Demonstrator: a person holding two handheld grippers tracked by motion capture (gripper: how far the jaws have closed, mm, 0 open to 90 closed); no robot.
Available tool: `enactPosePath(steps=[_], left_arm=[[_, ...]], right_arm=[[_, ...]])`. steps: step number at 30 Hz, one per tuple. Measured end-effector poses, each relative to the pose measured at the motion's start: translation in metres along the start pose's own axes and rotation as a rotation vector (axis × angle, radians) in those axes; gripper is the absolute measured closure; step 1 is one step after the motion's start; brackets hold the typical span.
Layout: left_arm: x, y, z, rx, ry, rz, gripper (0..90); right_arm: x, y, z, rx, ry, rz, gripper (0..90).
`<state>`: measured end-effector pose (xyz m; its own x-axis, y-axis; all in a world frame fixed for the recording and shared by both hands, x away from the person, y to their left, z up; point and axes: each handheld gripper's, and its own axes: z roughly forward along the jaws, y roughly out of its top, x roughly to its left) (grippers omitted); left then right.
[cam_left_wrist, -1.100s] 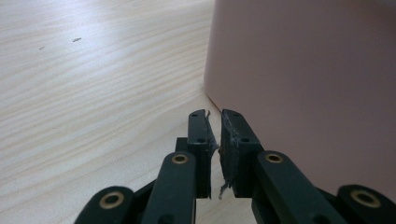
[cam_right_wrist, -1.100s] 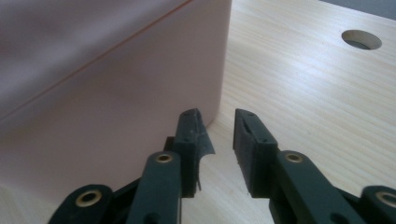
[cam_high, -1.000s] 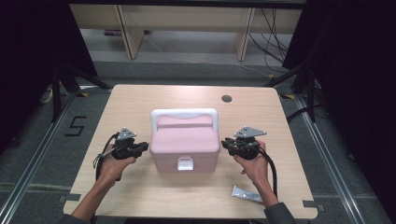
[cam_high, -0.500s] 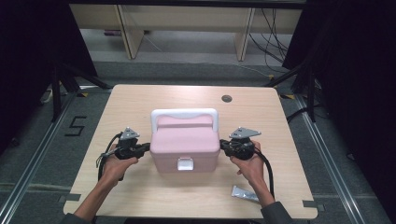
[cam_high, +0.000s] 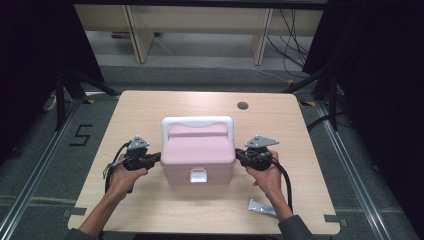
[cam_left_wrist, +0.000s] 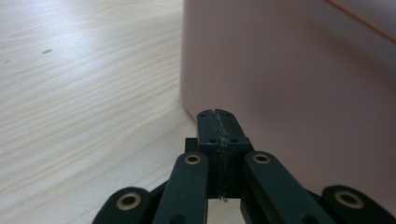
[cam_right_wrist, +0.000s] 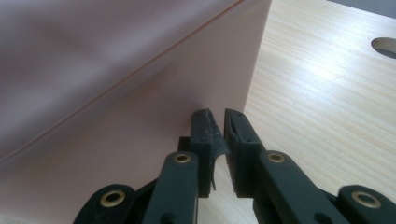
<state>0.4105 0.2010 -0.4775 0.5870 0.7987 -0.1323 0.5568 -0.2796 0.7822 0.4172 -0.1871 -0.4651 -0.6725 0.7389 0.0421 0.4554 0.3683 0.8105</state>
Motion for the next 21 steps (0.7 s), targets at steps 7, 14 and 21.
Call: enactPosePath(steps=[7,14,21], left_arm=[[-0.0079,0.0013,0.0043,-0.024,-0.01,-0.014,89.3],[-0.0075,0.0016,0.004,-0.017,0.002,-0.004,89.5],[-0.0086,0.0021,0.0047,-0.016,0.008,-0.012,89.6]], right_arm=[[-0.0002,0.0002,0.0002,-0.001,-0.003,0.002,84.0],[0.001,-0.0003,0.0001,-0.008,0.015,0.024,86.3],[-0.0006,-0.0008,0.0008,-0.019,0.021,0.007,87.7]])
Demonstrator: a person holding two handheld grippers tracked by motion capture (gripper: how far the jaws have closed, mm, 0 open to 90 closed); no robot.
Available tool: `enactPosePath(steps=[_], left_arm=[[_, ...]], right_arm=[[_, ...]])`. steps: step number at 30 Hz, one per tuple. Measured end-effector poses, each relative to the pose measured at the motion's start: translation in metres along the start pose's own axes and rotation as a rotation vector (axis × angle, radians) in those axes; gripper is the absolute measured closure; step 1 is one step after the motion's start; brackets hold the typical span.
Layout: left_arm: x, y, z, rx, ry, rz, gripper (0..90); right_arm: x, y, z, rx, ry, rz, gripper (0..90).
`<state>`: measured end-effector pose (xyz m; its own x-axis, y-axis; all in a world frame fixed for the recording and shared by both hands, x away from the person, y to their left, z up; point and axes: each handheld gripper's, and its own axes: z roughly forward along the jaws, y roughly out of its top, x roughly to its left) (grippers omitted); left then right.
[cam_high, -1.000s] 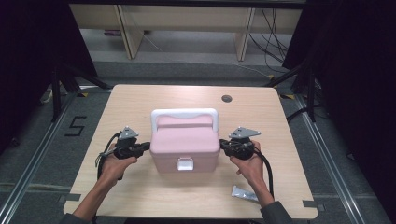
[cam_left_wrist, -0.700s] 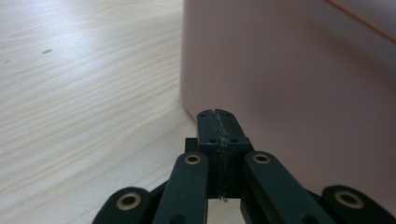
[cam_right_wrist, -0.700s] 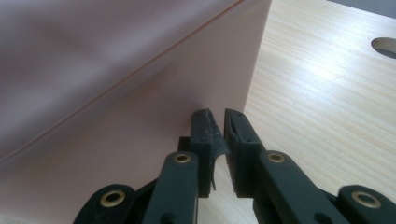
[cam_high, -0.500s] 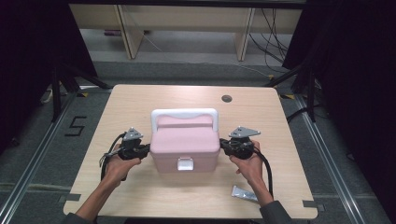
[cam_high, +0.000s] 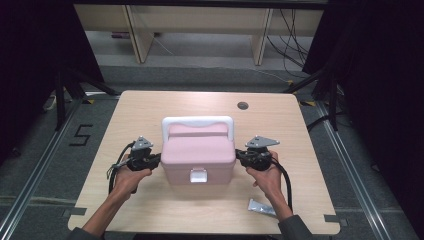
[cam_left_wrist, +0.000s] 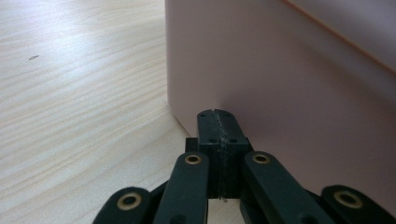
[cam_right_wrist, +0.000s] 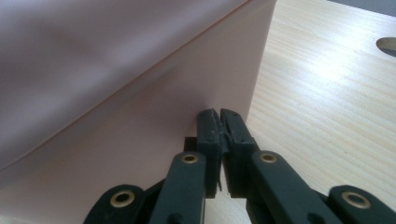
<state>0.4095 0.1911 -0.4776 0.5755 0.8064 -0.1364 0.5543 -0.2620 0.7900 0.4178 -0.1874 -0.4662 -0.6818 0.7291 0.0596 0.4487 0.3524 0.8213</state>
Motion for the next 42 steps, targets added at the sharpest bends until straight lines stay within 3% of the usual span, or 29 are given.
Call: enactPosePath(steps=[3,5,6,7,11,12,14,15,18,19,20,24,25,30,32,33,36,40,41,42], left_arm=[[-0.001,0.0,0.002,-0.009,0.007,-0.008,89.6],[-0.001,0.001,0.001,0.006,-0.004,0.0,89.6],[-0.003,0.001,0.004,-0.021,-0.008,-0.029,89.6],[-0.001,0.001,0.003,-0.001,-0.007,-0.001,89.7],[-0.003,0.002,0.005,-0.022,-0.01,-0.022,89.7],[-0.002,0.002,0.004,-0.007,-0.005,-0.002,89.7],[-0.002,0.002,0.005,-0.007,-0.009,0.0,89.7],[-0.003,0.002,0.006,-0.027,-0.015,-0.024,89.7],[-0.003,0.002,0.005,-0.009,-0.01,-0.003,89.7],[-0.003,0.002,0.005,-0.01,-0.01,-0.004,89.7],[-0.003,0.003,0.006,-0.008,-0.01,-0.005,89.7],[-0.003,0.003,0.006,-0.008,-0.01,-0.009,89.7],[-0.003,0.003,0.006,-0.006,-0.008,-0.007,89.7],[-0.005,0.003,0.007,-0.019,-0.011,-0.016,89.7],[-0.006,0.003,0.008,-0.024,-0.015,-0.023,89.7],[-0.005,0.004,0.006,-0.001,-0.015,-0.003,89.7],[-0.007,0.003,0.008,-0.021,-0.018,-0.018,89.7],[-0.009,0.003,0.007,-0.007,-0.017,0.002,89.7],[-0.011,0.003,0.007,-0.019,-0.022,-0.015,89.7],[-0.011,0.003,0.007,-0.019,-0.022,-0.015,89.7]], right_arm=[[0.0,0.0,-0.001,0.003,-0.006,-0.002,88.4],[0.002,-0.001,-0.002,0.014,-0.005,0.034,88.6],[0.0,-0.001,-0.002,0.003,-0.008,0.015,89.1],[0.001,-0.002,-0.002,0.001,-0.008,0.033,89.3],[-0.002,-0.002,-0.002,-0.011,0.009,0.009,90.0],[-0.001,-0.003,-0.002,-0.013,-0.004,0.024,90.0],[-0.001,-0.003,-0.003,-0.007,0.011,0.039,90.0],[-0.002,-0.003,-0.004,-0.005,0.004,0.035,90.0],[-0.003,-0.003,-0.004,-0.013,-0.009,0.005,90.0],[-0.001,-0.003,-0.004,-0.007,-0.005,0.033,90.0],[-0.003,-0.003,-0.004,-0.012,-0.012,0.007,90.0],[-0.004,-0.003,-0.005,-0.006,-0.007,0.011,90.0],[-0.002,-0.004,-0.005,-0.002,0.002,0.039,90.0],[-0.005,-0.004,-0.006,-0.007,-0.009,0.007,90.0],[-0.003,-0.004,-0.007,0.001,-0.003,0.032,90.0],[-0.005,-0.004,-0.006,-0.004,0.0,0.013,90.0],[-0.006,-0.005,-0.007,-0.011,0.003,0.014,90.0],[-0.004,-0.006,-0.011,-0.003,0.005,0.036,90.0],[-0.005,-0.007,-0.011,-0.017,0.001,-0.001,90.0],[-0.005,-0.007,-0.011,-0.017,0.001,-0.001,90.0]])
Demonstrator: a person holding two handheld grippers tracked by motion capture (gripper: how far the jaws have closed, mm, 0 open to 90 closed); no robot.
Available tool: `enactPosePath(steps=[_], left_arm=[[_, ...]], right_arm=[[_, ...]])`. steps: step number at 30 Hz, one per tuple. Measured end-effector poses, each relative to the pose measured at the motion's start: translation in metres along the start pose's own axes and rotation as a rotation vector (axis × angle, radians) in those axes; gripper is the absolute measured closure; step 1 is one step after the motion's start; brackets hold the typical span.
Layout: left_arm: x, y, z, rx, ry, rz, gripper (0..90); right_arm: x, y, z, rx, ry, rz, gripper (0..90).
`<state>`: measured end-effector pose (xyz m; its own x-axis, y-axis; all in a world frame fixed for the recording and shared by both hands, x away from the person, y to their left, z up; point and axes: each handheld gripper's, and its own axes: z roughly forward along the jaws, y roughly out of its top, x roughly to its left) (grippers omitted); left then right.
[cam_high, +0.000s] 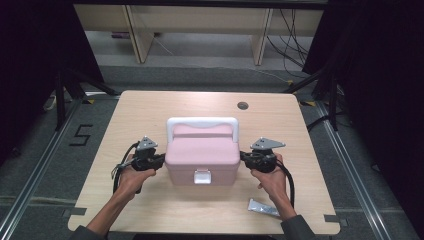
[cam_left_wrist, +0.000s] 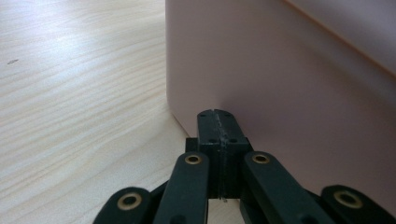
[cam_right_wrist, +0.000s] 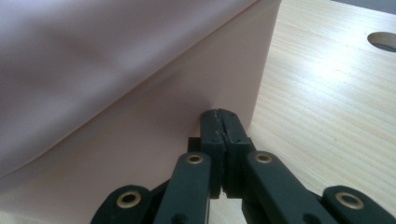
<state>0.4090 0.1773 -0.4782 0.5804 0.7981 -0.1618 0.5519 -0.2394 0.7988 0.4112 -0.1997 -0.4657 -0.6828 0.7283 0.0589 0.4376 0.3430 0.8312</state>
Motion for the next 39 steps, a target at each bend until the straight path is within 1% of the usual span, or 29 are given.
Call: enactPosePath(steps=[1,2,3,5,7,8,9,11,12,13,16,17,18,19,20,21,24,25,28,29,31,32,33,34,35,36,37,38,39], left_arm=[[0.001,0.0,-0.002,0.021,-0.001,0.029,89.7],[0.001,0.0,-0.002,0.021,-0.001,0.029,89.7],[0.0,-0.001,-0.004,0.016,-0.009,0.019,89.7],[-0.002,-0.001,-0.005,0.012,-0.006,0.026,89.7],[-0.002,-0.001,-0.006,0.019,-0.012,0.036,89.7],[-0.002,-0.001,-0.006,0.019,-0.012,0.036,89.7],[-0.002,-0.002,-0.006,0.017,-0.013,0.034,89.7],[-0.001,-0.002,-0.006,0.017,-0.02,0.028,89.7],[-0.001,-0.002,-0.006,0.017,-0.02,0.028,89.6],[0.001,-0.001,-0.006,0.021,-0.027,0.026,89.5],[0.002,-0.001,-0.006,0.026,-0.021,0.022,84.7],[0.002,-0.001,-0.005,0.02,-0.014,0.01,84.7],[0.003,-0.001,-0.005,0.025,-0.021,0.009,84.2],[0.002,-0.001,-0.003,0.01,-0.014,-0.003,84.1],[0.003,0.0,-0.005,0.032,-0.013,0.021,83.9],[0.004,0.0,-0.005,0.042,-0.013,0.028,82.4],[0.005,0.0,-0.006,0.047,-0.009,0.032,80.7],[0.007,0.001,-0.007,0.044,-0.011,0.02,78.8],[0.01,0.001,-0.008,0.046,-0.007,0.007,76.6],[0.013,0.002,-0.01,0.052,-0.011,0.011,74.2],[0.014,0.002,-0.011,0.054,-0.006,0.013,73.3],[0.015,0.003,-0.012,0.055,-0.011,0.009,71.9],[0.016,0.005,-0.013,0.067,-0.016,0.008,70.1],[0.016,0.005,-0.014,0.057,-0.015,0.001,67.9],[0.017,0.007,-0.016,0.069,-0.016,0.004,67.0],[0.018,0.008,-0.017,0.077,-0.021,0.003,65.9],[0.019,0.01,-0.019,0.096,-0.03,0.01,62.1],[0.019,0.01,-0.019,0.096,-0.03,0.01,60.1],[0.019,0.011,-0.02,0.114,-0.023,0.009,58.6]], right_arm=[[0.003,0.0,-0.002,0.015,0.002,0.028,90.0],[0.003,0.0,-0.002,0.015,0.002,0.028,90.0],[0.002,-0.001,-0.004,0.002,-0.017,-0.005,90.0],[0.002,-0.001,-0.005,0.006,-0.002,-0.015,90.0],[0.006,-0.002,-0.007,0.021,-0.005,0.022,90.0],[0.006,-0.002,-0.007,0.021,-0.005,0.022,90.0],[0.004,-0.002,-0.007,0.014,-0.002,0.006,90.0],[0.004,-0.002,-0.007,0.017,-0.005,0.009,89.7],[0.006,-0.002,-0.007,0.021,-0.011,0.026,88.8],[0.004,-0.002,-0.007,0.017,-0.011,0.005,87.8],[0.003,-0.001,-0.007,0.019,-0.012,0.005,85.9],[0.002,-0.002,-0.007,0.002,-0.03,-0.011,85.0],[0.002,-0.001,-0.007,0.017,-0.026,-0.013,83.9],[0.003,-0.001,-0.007,0.026,-0.024,0.001,82.7],[0.004,-0.001,-0.007,0.036,-0.027,0.001,81.8],[0.004,0.001,-0.009,0.052,-0.031,-0.018,79.6],[0.003,0.002,-0.01,0.071,-0.03,-0.023,76.8],[0.003,0.002,-0.012,0.082,-0.045,-0.023,73.7],[0.001,0.001,-0.015,0.081,-0.052,-0.041,72.0],[0.0,0.001,-0.02,0.108,-0.05,-0.06,68.9],[0.002,0.001,-0.023,0.124,-0.047,-0.047,68.1],[0.001,0.0,-0.025,0.123,-0.058,-0.05,67.2],[0.0,-0.001,-0.027,0.113,-0.069,-0.081,65.7],[-0.001,-0.002,-0.029,0.127,-0.062,-0.084,64.1],[-0.001,-0.003,-0.03,0.128,-0.057,-0.094,62.7],[-0.002,-0.004,-0.032,0.128,-0.055,-0.092,60.3],[-0.002,-0.005,-0.036,0.154,-0.038,-0.085,57.1],[-0.002,-0.005,-0.036,0.154,-0.038,-0.085,57.1],[0.0,-0.007,-0.041,0.177,-0.048,-0.058,55.7]])
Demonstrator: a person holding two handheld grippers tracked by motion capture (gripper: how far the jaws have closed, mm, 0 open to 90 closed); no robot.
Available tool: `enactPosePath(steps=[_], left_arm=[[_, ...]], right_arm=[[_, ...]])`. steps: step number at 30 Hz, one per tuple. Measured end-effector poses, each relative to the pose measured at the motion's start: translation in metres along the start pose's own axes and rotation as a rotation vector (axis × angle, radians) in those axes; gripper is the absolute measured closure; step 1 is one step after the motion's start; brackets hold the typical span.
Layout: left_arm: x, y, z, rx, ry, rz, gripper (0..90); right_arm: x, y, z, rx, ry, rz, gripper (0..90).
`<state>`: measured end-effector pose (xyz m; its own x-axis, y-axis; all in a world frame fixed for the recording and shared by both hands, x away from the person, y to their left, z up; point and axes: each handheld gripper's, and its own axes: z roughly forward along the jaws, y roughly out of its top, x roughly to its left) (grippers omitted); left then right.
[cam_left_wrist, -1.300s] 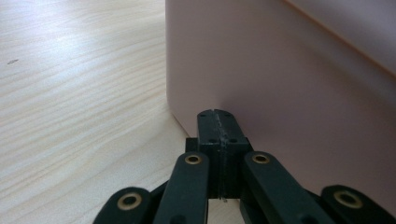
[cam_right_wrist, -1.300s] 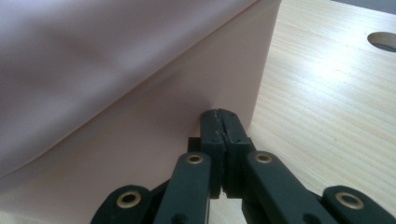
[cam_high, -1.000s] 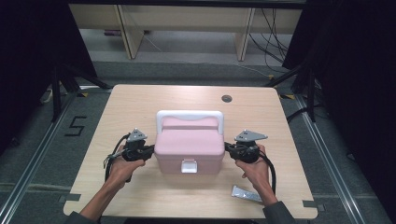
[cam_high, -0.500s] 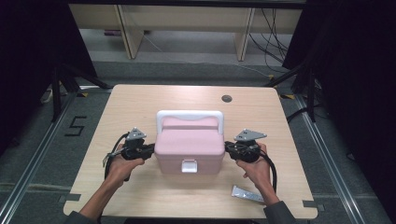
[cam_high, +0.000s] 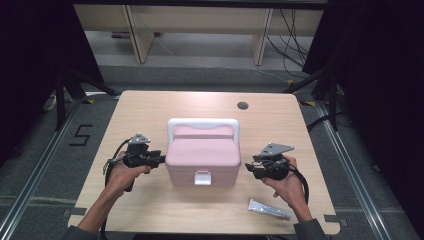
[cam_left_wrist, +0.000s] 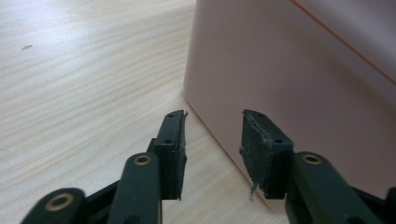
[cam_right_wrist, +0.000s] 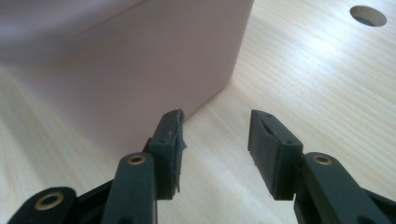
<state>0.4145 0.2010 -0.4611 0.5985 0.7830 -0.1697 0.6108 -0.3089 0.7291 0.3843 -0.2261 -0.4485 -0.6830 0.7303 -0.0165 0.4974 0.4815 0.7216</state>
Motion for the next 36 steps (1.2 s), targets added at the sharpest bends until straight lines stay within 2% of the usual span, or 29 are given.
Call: enactPosePath(steps=[1,2,4,7,8,9,10,12,13,14,16,18,20,21,22,23,25,26,28,30,31,32,35,36], left_arm=[[0.0,0.0,0.0,0.0,0.0,0.0,57.2],[0.002,0.0,0.0,-0.011,-0.006,-0.018,56.0],[0.005,0.002,-0.002,-0.001,-0.012,-0.029,53.5],[0.008,0.003,-0.005,0.002,-0.017,-0.037,49.9],[0.01,0.005,-0.009,0.009,-0.018,-0.05,48.0],[0.01,0.005,-0.009,0.009,-0.018,-0.05,47.1],[0.012,0.008,-0.013,0.016,-0.03,-0.045,46.1],[0.012,0.01,-0.015,0.011,-0.03,-0.047,44.7],[0.013,0.012,-0.018,0.019,-0.029,-0.054,42.8],[0.014,0.015,-0.021,0.017,-0.031,-0.06,38.5],[0.014,0.015,-0.021,0.019,-0.031,-0.057,35.8],[0.014,0.017,-0.023,0.025,-0.041,-0.051,33.3],[0.013,0.019,-0.026,0.004,-0.059,-0.056,32.6],[0.013,0.019,-0.026,0.004,-0.059,-0.056,32.4],[0.014,0.02,-0.028,0.003,-0.065,-0.049,32.0],[0.013,0.021,-0.029,-0.011,-0.073,-0.062,32.0],[0.015,0.024,-0.034,-0.001,-0.082,-0.042,30.7],[0.015,0.026,-0.037,-0.03,-0.084,-0.056,27.3],[0.016,0.028,-0.042,-0.039,-0.099,-0.05,24.4],[0.016,0.028,-0.044,-0.042,-0.1,-0.047,23.7],[0.015,0.029,-0.046,-0.05,-0.108,-0.046,22.2],[0.014,0.029,-0.049,-0.048,-0.102,-0.035,19.5],[0.013,0.029,-0.05,-0.052,-0.107,-0.032,16.3],[0.012,0.03,-0.053,-0.053,-0.116,-0.026,16.3]], right_arm=[[0.0,0.0,0.0,0.0,0.0,0.0,55.7],[-0.001,-0.002,-0.004,0.013,0.007,-0.019,52.9],[-0.001,-0.004,-0.007,0.028,0.005,-0.004,49.6],[0.0,-0.008,-0.01,0.04,0.008,-0.013,45.9],[-0.002,-0.011,-0.01,0.059,0.019,-0.049,40.8],[-0.002,-0.011,-0.01,0.059,0.019,-0.049,40.8],[-0.001,-0.014,-0.015,0.092,0.019,-0.035,37.9],[-0.001,-0.016,-0.015,0.089,0.021,-0.036,36.3],[-0.003,-0.019,-0.015,0.086,0.034,-0.059,34.7],[-0.003,-0.022,-0.018,0.092,0.035,-0.062,33.2],[-0.004,-0.024,-0.021,0.11,0.037,-0.061,32.4],[-0.005,-0.029,-0.022,0.107,0.032,-0.066,31.6],[-0.005,-0.031,-0.024,0.126,0.033,-0.069,30.9],[-0.003,-0.033,-0.023,0.124,0.026,-0.046,30.3],[-0.002,-0.033,-0.023,0.124,0.023,-0.058,29.8],[-0.002,-0.033,-0.023,0.124,0.023,-0.058,29.8],[-0.001,-0.035,-0.023,0.125,0.021,-0.068,28.7],[0.0,-0.037,-0.023,0.133,0.019,-0.066,28.1],[-0.001,-0.039,-0.022,0.138,0.027,-0.079,26.7],[-0.001,-0.039,-0.022,0.134,0.034,-0.084,26.1],[0.0,-0.04,-0.023,0.136,0.029,-0.069,25.4],[-0.001,-0.04,-0.024,0.147,0.036,-0.084,23.9],[0.001,-0.042,-0.024,0.136,0.038,-0.084,23.0],[0.001,-0.043,-0.025,0.152,0.047,-0.101,21.5]])
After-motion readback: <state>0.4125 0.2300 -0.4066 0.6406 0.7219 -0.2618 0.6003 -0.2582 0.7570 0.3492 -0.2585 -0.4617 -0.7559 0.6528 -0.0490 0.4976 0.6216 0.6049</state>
